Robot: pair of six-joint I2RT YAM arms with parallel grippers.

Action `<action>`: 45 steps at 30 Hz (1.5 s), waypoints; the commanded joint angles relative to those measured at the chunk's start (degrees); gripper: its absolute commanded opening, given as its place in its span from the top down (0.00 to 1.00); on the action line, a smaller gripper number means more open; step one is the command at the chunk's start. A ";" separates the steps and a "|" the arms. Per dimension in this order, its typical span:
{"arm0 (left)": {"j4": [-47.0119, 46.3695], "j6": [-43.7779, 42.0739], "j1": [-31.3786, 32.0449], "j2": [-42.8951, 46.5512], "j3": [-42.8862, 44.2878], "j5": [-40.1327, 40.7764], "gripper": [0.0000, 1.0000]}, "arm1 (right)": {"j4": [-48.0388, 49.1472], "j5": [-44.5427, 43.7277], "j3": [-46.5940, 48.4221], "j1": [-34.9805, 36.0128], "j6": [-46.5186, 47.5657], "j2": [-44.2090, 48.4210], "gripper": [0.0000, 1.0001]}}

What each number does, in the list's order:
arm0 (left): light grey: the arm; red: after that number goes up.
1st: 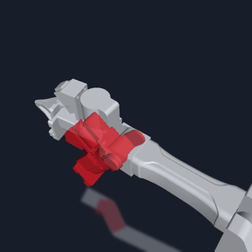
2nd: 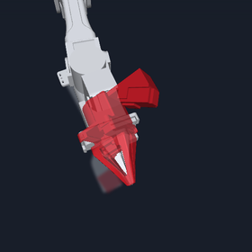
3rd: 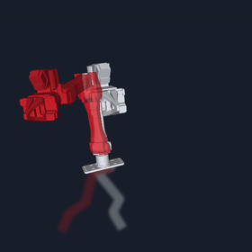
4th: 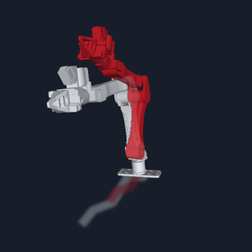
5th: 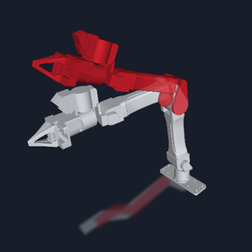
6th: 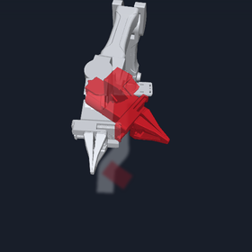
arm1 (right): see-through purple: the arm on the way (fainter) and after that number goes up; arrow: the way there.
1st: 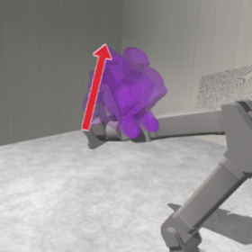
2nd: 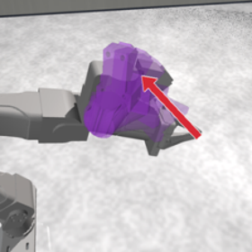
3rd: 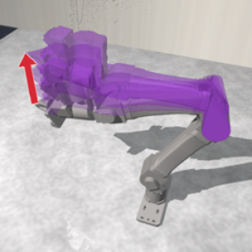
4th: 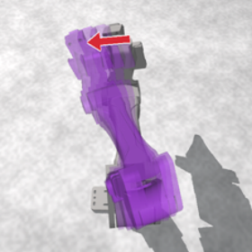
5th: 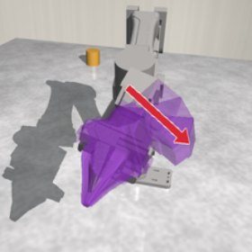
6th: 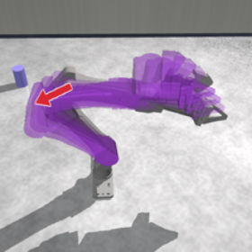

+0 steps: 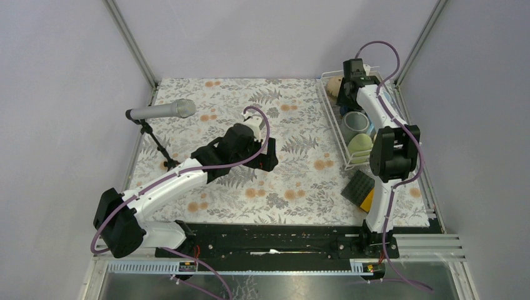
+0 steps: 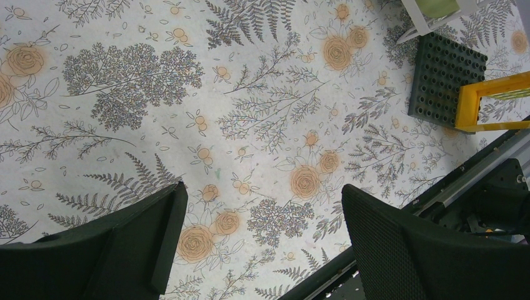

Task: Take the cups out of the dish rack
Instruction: Unload the cup from the dish rack.

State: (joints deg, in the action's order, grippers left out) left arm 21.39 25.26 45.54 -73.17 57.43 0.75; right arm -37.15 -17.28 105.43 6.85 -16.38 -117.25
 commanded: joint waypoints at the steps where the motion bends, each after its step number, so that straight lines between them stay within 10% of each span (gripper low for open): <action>1: -0.99 -0.87 0.03 1.37 1.17 -0.49 0.01 | -0.91 -1.44 2.86 -0.22 1.18 -0.67 0.45; 23: -0.92 -0.56 -0.10 0.39 1.06 -0.49 0.01 | -0.78 -2.49 3.35 -0.22 1.44 -5.88 0.62; 35: -1.04 -0.31 -0.10 0.55 0.94 -2.02 0.01 | 2.27 -4.43 0.05 -0.14 1.89 -3.44 1.00; 45: -1.03 -0.29 -0.10 0.84 0.96 -1.55 0.01 | 7.70 -8.06 -5.27 0.42 1.29 2.13 1.00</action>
State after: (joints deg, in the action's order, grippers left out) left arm 21.39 25.28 45.54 -73.19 57.43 -0.49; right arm -32.49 -21.54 102.04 6.74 -15.40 -119.20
